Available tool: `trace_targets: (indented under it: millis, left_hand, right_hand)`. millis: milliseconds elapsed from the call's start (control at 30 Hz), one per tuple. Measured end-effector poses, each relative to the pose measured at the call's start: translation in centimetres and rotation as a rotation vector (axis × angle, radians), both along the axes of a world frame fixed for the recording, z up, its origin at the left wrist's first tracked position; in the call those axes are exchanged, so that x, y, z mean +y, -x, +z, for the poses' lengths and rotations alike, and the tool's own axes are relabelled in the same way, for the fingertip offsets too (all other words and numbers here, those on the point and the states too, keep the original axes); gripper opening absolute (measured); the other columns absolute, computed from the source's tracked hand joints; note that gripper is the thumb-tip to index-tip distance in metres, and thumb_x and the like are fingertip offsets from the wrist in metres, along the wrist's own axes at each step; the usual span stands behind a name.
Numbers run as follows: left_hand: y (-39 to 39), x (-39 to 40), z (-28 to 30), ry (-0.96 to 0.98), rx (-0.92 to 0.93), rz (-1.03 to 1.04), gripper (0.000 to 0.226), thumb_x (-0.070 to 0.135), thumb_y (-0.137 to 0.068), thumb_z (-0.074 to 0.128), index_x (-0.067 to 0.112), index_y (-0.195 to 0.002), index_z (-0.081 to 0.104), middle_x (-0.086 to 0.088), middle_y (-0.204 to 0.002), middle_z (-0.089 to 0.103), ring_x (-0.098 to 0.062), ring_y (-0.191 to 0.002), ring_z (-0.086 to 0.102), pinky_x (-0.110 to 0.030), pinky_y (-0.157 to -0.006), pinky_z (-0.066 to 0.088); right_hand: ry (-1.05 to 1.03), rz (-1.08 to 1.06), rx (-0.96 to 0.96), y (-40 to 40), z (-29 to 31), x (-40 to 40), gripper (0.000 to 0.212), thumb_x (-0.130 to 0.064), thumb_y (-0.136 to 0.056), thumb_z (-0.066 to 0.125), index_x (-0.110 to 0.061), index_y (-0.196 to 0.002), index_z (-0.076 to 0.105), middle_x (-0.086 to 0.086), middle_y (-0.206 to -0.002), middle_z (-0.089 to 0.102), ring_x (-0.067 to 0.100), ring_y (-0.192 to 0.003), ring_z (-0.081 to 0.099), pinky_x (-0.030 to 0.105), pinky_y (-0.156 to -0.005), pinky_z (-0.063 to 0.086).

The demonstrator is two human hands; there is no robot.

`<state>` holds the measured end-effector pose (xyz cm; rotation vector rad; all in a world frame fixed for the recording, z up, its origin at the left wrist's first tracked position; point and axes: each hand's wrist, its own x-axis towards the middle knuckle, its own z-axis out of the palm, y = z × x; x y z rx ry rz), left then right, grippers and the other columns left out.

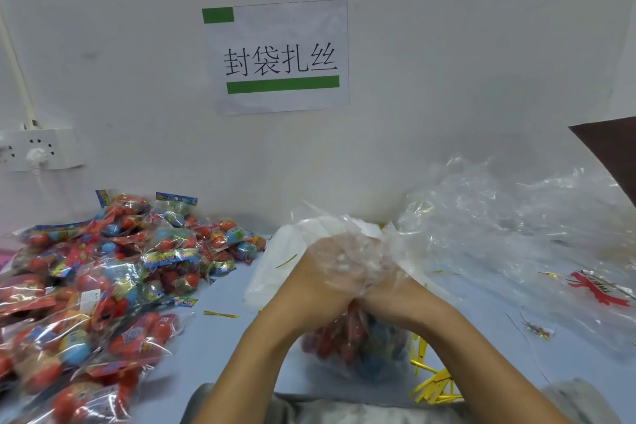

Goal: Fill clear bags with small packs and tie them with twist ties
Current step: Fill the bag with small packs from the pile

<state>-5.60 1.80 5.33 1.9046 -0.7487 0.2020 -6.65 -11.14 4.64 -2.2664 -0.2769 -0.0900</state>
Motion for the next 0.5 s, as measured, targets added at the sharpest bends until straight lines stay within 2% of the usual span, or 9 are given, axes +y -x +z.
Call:
trace_targets:
  millis: [67,133,200,233,267,333,400,500]
  left_hand:
    - [-0.1,0.4,0.1,0.078,0.057,0.024,0.025,0.016,-0.082,0.076,0.021,-0.106,0.072,0.003,-0.101,0.074,-0.011,-0.097,0.070,-0.035,-0.089,0.056]
    - [-0.3,1.1,0.1,0.086,0.064,0.085,0.043,0.035,-0.075,0.084,0.033,-0.114,0.066,0.019,-0.111,0.070,0.005,-0.104,0.063,-0.014,-0.089,0.050]
    - [-0.4,1.5,0.2,0.049,0.021,0.193,0.049,0.052,-0.079,0.076,0.039,-0.123,0.060,0.028,-0.119,0.061,0.018,-0.111,0.050,0.001,-0.082,0.038]
    - [-0.5,1.5,0.1,0.066,0.020,0.245,0.051,0.056,-0.081,0.069,0.038,-0.128,0.057,0.027,-0.123,0.057,0.018,-0.113,0.047,0.001,-0.080,0.035]
    - [-0.7,1.4,0.0,0.111,0.029,0.284,0.051,0.054,-0.086,0.063,0.036,-0.133,0.055,0.024,-0.127,0.055,0.015,-0.114,0.046,0.000,-0.081,0.034]
    - [-1.0,0.8,-0.4,0.193,0.073,0.337,0.049,0.047,-0.092,0.059,0.032,-0.138,0.050,0.019,-0.131,0.050,0.003,-0.123,0.044,-0.010,-0.091,0.032]
    - [-1.2,0.3,-0.9,0.249,0.171,0.339,0.062,0.051,-0.090,0.060,0.031,-0.144,0.041,0.016,-0.134,0.044,-0.005,-0.127,0.040,-0.022,-0.097,0.031]
    - [-1.4,-0.1,-1.5,0.344,0.324,0.273,0.091,0.068,-0.071,0.067,0.034,-0.148,0.030,0.012,-0.137,0.044,-0.010,-0.124,0.046,-0.028,-0.097,0.036]
  right_hand:
    - [-0.121,-0.033,0.015,-0.4,-0.2,-0.4,0.032,0.003,-0.095,0.051,-0.019,-0.083,0.070,-0.015,-0.072,0.072,-0.005,-0.065,0.059,0.013,-0.060,0.047]
    - [-0.251,-0.080,0.033,-1.0,-0.3,-1.3,0.022,-0.011,-0.096,0.062,-0.022,-0.080,0.074,-0.013,-0.065,0.071,0.001,-0.059,0.061,0.011,-0.052,0.043]
    - [-0.460,-0.171,0.046,-1.4,-0.3,-2.1,0.022,-0.031,-0.091,0.070,-0.027,-0.070,0.075,-0.019,-0.057,0.069,-0.006,-0.052,0.063,0.007,-0.045,0.040]
    - [-0.537,-0.202,0.048,-1.5,-0.2,-2.5,0.021,-0.036,-0.091,0.069,-0.031,-0.072,0.078,-0.021,-0.063,0.071,-0.008,-0.058,0.065,0.008,-0.050,0.044]
    - [-0.587,-0.207,0.058,-1.6,-0.1,-2.8,0.019,-0.039,-0.093,0.065,-0.037,-0.081,0.080,-0.019,-0.076,0.075,-0.006,-0.070,0.069,0.012,-0.060,0.050]
    - [-0.681,-0.208,0.093,-1.7,0.3,-3.2,0.024,-0.041,-0.098,0.055,-0.040,-0.097,0.078,-0.007,-0.099,0.078,0.013,-0.092,0.074,0.029,-0.079,0.058]
    - [-0.795,-0.208,0.105,-1.6,0.7,-3.4,0.032,-0.043,-0.104,0.046,-0.035,-0.105,0.077,0.002,-0.105,0.078,0.022,-0.096,0.075,0.036,-0.081,0.058]
    - [-0.978,-0.176,0.122,-1.6,0.6,-3.3,0.039,-0.040,-0.108,0.038,-0.027,-0.111,0.074,0.008,-0.105,0.078,0.024,-0.093,0.076,0.036,-0.074,0.057]
